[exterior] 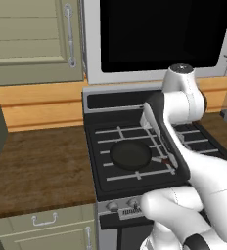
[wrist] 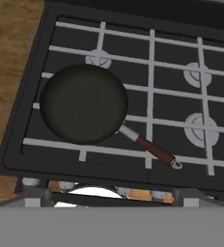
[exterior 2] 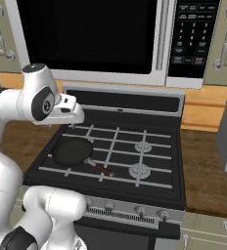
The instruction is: Turn off the front left burner of the stove.
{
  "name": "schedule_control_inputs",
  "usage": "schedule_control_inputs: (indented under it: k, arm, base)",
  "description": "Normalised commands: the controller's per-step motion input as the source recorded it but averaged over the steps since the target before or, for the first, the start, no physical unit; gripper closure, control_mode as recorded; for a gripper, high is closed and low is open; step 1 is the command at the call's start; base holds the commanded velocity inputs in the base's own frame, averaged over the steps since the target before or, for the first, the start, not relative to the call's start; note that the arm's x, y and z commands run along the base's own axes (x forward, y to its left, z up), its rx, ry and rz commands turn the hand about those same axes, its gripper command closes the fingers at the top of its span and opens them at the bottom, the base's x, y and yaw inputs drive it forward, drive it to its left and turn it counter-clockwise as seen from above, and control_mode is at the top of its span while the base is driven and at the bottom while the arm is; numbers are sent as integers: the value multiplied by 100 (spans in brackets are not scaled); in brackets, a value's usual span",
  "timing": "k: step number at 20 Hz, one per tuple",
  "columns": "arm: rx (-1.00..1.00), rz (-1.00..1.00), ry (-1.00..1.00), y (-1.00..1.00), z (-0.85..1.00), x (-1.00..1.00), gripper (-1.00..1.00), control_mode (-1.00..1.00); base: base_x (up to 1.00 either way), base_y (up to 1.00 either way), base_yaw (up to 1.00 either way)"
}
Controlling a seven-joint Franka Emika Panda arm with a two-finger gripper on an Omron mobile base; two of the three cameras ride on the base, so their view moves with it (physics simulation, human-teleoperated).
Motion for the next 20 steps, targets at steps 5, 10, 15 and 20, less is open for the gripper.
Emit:
schedule_control_inputs:
  k: [5,10,15,20]
  arm:
    - [-35,21,0,63,-42,-60,-100,-100]
    - [-34,25,0,72,-43,-71,-100,-100]
    - [-35,27,0,72,-50,-78,-100,-100]
    - [-39,28,7,70,-70,-64,-100,-100]
  base:
    - [0,0,0]
    - [0,0,0]
    - [0,0,0]
    - [0,0,0]
